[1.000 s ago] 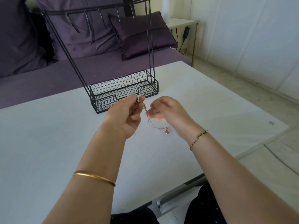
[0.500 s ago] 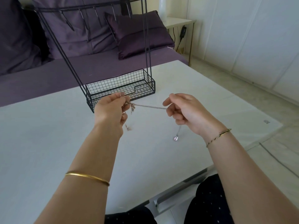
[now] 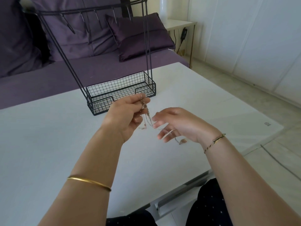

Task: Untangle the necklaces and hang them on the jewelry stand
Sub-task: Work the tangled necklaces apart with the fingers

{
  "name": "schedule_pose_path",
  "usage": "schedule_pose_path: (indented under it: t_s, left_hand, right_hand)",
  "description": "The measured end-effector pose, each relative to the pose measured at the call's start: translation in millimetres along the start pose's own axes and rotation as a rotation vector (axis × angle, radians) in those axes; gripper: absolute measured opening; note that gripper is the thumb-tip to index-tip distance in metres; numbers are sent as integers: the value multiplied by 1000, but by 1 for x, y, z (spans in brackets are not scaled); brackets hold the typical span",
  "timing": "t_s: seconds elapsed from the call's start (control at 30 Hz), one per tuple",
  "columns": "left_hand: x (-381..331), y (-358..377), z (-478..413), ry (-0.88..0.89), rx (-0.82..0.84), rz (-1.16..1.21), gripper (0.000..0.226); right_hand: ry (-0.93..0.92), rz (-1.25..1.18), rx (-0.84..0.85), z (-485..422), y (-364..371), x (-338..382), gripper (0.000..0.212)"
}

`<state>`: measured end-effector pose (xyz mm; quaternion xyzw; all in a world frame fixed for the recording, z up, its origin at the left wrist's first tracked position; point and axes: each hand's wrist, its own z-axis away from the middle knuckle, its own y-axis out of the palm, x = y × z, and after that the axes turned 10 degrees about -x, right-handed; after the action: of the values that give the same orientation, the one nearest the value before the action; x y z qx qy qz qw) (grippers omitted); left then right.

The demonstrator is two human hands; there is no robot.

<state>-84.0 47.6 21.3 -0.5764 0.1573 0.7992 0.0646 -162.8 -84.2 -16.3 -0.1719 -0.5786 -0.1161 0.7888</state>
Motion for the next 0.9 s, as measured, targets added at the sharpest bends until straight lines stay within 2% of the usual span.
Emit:
schedule_pose_path:
  t_s: [0.2, 0.3, 0.47, 0.57, 0.77, 0.9]
  left_hand:
    - [-3, 0, 3, -29, 59, 19, 39]
    - [-4, -2, 2, -37, 29, 21, 45]
    - [-4, -3, 3, -23, -60, -67, 46]
    - [-2, -3, 4, -9, -80, -168, 37]
    - [3, 0, 5, 24, -114, -407, 3]
    - [3, -1, 6, 67, 17, -481, 28]
  right_hand:
    - [-98, 112, 116, 2, 4, 1, 22]
    - [-152, 141, 42, 0, 3, 1, 19]
    - [-224, 47, -128, 0, -2, 4, 8]
    - [-282, -39, -185, 2, -5, 6, 6]
    - [-352, -118, -234, 6, -4, 10, 14]
    - [-363, -92, -292, 6, -5, 10, 14]
